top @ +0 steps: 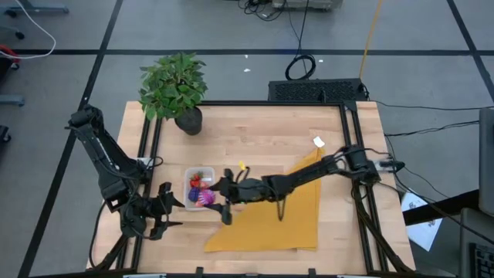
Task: Pick and placing Produce into tupperware
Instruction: Put the purple onion into the transparent bin
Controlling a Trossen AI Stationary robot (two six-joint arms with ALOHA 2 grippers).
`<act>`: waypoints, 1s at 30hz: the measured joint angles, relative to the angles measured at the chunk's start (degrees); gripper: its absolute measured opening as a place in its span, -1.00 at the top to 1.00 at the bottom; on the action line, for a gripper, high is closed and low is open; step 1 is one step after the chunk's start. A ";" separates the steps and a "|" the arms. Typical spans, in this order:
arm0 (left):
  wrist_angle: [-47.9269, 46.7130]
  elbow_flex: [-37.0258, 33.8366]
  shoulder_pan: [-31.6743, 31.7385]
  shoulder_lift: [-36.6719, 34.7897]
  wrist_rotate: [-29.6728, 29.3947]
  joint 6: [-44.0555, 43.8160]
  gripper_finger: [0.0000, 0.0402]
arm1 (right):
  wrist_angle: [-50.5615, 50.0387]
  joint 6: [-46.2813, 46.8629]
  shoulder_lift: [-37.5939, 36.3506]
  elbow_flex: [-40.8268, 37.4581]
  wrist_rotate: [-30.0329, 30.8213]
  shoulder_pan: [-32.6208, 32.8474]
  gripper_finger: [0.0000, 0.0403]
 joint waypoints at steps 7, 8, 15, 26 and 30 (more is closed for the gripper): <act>-0.60 0.00 0.00 -0.02 -1.88 5.53 -0.39 | 0.06 1.61 7.63 11.03 -7.16 -1.70 -0.25; -0.77 0.00 0.00 -0.02 -2.00 6.34 -0.39 | 0.06 1.66 8.20 12.07 -7.97 -1.81 -0.25; -3.76 0.00 0.00 0.00 -3.86 11.50 -0.39 | -0.48 7.07 8.51 12.85 -8.10 -1.82 -0.25; -5.54 0.00 0.02 0.00 -9.83 17.18 -0.39 | -2.51 17.03 8.51 12.85 -11.04 -1.10 -0.25; -4.46 0.00 0.02 0.00 -12.51 20.00 -0.39 | -1.77 19.12 8.93 12.85 -10.98 -1.49 -0.25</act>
